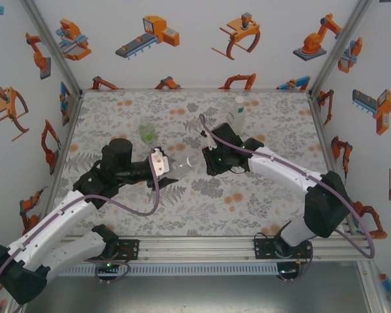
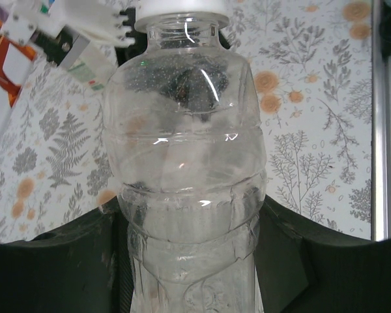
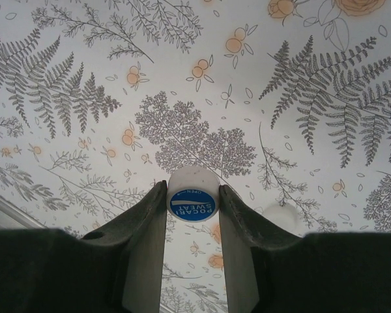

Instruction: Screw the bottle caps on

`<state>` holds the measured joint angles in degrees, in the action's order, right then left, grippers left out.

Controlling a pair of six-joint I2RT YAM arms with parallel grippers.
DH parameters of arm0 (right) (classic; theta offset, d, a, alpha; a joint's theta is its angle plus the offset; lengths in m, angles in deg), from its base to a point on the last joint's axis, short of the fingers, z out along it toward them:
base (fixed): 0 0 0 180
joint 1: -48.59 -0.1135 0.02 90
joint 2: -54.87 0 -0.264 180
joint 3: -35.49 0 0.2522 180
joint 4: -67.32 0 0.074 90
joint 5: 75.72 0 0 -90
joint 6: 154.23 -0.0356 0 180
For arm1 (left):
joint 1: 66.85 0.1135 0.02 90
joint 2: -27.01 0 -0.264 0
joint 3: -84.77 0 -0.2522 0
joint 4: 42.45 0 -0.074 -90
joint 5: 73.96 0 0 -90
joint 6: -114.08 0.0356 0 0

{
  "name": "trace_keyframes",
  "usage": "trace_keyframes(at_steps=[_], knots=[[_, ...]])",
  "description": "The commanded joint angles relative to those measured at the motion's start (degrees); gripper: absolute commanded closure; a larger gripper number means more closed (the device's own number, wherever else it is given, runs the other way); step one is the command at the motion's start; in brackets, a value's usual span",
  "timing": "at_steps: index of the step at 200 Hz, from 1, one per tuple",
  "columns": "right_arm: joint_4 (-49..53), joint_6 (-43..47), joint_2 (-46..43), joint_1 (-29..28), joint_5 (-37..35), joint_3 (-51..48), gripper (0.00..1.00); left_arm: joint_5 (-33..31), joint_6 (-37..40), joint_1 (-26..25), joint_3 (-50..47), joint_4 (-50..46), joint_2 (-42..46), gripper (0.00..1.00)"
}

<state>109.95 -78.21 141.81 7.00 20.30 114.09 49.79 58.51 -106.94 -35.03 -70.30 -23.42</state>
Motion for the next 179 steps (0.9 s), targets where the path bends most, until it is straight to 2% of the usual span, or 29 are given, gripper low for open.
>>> trace_keyframes(at_steps=[1, 31, 60, 95, 137, 165, 179], knots=[[-2.8, -0.8, -1.1, 0.3, 0.7, -0.5, 0.79, 5.9, 6.0, -0.5, -2.5, 0.2, 1.4, 1.00], [-10.1, -0.9, -1.8, 0.3, 4.2, -4.7, 0.79, 5.3, 8.9, 0.0, -4.6, 0.4, 0.7, 1.00], [-13.1, -1.9, -3.2, 0.3, 4.6, -6.9, 0.78, 5.8, 7.2, 0.2, -4.0, 1.3, 1.6, 1.00], [-16.7, -3.0, -7.5, 0.3, 2.5, -10.6, 0.79, 5.2, 5.2, -3.2, -4.1, -0.2, 4.9, 1.00], [-18.4, -1.6, -14.3, 0.3, 6.0, -11.8, 0.79, 2.3, 5.5, -10.8, -3.8, -1.9, 6.1, 1.00], [-16.9, -0.5, -20.5, 0.3, 7.7, -10.7, 0.79, 1.1, 7.6, -11.8, -0.3, -8.5, 6.0, 1.00], [-16.7, -0.1, -24.0, 0.3, 8.6, -10.8, 0.82, -1.5, 8.3, -11.8, -0.4, -8.9, 7.1, 1.00]])
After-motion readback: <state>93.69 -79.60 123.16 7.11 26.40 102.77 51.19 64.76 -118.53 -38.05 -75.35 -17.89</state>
